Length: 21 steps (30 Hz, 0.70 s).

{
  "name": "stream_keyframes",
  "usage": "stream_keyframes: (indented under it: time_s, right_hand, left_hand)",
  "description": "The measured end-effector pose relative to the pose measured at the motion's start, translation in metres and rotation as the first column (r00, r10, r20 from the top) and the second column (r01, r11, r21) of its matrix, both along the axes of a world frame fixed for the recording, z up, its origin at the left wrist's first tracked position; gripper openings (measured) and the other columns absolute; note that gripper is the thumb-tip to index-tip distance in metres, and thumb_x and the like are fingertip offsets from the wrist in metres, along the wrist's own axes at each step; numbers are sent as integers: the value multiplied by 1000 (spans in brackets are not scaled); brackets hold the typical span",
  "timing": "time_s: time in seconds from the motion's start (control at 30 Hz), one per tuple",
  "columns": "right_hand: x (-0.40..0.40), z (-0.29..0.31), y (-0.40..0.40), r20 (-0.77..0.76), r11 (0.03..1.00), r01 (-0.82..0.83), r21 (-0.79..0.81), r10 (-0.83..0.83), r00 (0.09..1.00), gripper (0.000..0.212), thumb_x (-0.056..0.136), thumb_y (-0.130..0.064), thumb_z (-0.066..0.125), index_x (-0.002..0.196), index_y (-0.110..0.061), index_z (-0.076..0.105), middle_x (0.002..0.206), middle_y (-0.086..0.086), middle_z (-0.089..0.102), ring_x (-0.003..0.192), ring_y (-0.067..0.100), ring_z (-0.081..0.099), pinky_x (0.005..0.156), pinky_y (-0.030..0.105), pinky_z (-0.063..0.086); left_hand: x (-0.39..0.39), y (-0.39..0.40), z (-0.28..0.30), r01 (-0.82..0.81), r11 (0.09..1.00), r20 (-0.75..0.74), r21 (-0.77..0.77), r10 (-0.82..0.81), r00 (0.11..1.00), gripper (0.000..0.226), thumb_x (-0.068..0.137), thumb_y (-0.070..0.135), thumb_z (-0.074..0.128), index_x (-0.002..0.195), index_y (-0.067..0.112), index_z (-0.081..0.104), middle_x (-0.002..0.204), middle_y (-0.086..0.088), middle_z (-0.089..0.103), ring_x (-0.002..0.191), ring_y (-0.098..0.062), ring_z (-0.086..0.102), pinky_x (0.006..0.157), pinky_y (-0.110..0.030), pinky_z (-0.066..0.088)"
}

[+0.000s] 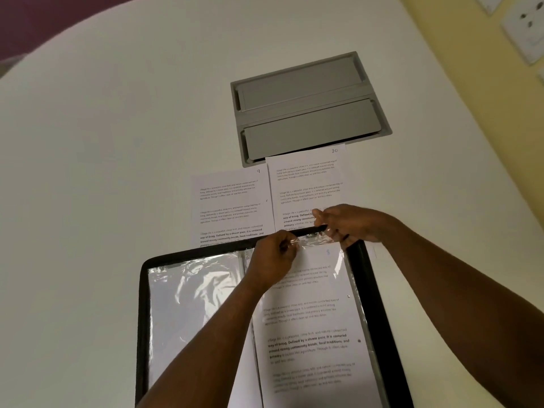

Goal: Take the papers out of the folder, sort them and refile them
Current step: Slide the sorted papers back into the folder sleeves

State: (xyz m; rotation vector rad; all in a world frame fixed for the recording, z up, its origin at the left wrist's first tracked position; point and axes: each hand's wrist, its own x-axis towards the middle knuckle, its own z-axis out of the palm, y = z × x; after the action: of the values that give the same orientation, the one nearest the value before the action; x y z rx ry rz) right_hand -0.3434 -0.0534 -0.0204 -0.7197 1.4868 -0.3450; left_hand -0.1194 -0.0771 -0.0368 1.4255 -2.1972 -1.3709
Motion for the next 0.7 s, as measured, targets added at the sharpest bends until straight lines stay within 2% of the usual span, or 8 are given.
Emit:
stream_keyframes:
  time_s: [0.1, 0.2, 0.27, 0.37, 0.47, 0.53, 0.63, 0.7]
  right_hand:
    - [2, -2, 38, 7, 986, 142, -91, -142, 990, 61, 77, -62, 62, 111, -12, 61, 100, 8, 68, 90, 19, 63, 76, 29, 52]
    - [7, -10, 76, 64, 953, 285, -102, -280, 958, 51, 73, -45, 76, 109, -11, 62, 98, 13, 68, 87, 19, 61, 78, 32, 52]
    - [14, -14, 97, 109, 939, 336, -68, -328, 938, 48, 75, -33, 80, 111, -10, 60, 107, 16, 69, 96, 25, 66, 89, 40, 55]
    - [29, -16, 119, 69, 956, 292, -22, -290, 954, 43, 78, -28, 80, 106, -5, 58, 103, 14, 71, 96, 27, 70, 85, 44, 58]
    - [45, -23, 138, -153, 993, 95, -64, -104, 983, 40, 79, -37, 79, 108, -13, 68, 103, 4, 72, 91, 19, 70, 85, 36, 58]
    - [56, -20, 146, -269, 995, 50, -91, -73, 960, 33, 84, -34, 74, 110, -15, 70, 102, 0, 71, 89, 16, 69, 82, 31, 58]
    - [74, -1, 153, -240, 987, 118, -108, -141, 960, 24, 91, -29, 67, 106, -12, 68, 98, 4, 72, 86, 19, 70, 69, 32, 60]
    - [88, 20, 155, -90, 975, 205, -84, -212, 973, 25, 93, -27, 63, 110, -9, 66, 100, 8, 73, 86, 20, 71, 61, 26, 54]
  left_hand:
    - [8, 17, -7, -60, 997, -46, -46, 58, 997, 44, 89, 22, 68, 130, 19, 53, 122, 8, 56, 109, -8, 57, 89, -23, 51]
    - [25, 41, -12, -105, 991, -77, -86, 99, 992, 75, 86, 33, 68, 149, 24, 27, 154, 7, 27, 139, -10, 33, 107, -32, 40]
    - [39, 59, -14, -152, 978, -105, -142, 138, 985, 82, 85, 39, 64, 151, 30, 17, 161, 8, 14, 147, -11, 19, 113, -40, 35]
    - [63, 85, -15, -217, 966, -124, -139, 200, 972, 82, 88, 46, 60, 151, 41, 8, 161, 13, 8, 148, -8, 13, 114, -41, 33]
    - [88, 110, -16, -211, 971, -30, -109, 209, 978, 79, 87, 52, 56, 151, 36, 12, 160, 10, 14, 146, -11, 19, 114, -41, 33]
    - [103, 124, -12, -210, 972, 20, -105, 214, 977, 77, 87, 52, 51, 151, 29, 15, 160, 5, 17, 146, -14, 19, 117, -41, 28]
    - [124, 137, -4, -187, 978, 25, -96, 190, 981, 72, 88, 51, 47, 149, 21, 27, 155, 3, 28, 143, -14, 26, 116, -39, 30]
    - [138, 141, 1, -172, 984, -2, -34, 172, 985, 57, 88, 54, 51, 139, 32, 39, 145, 11, 41, 134, -8, 39, 108, -31, 39]
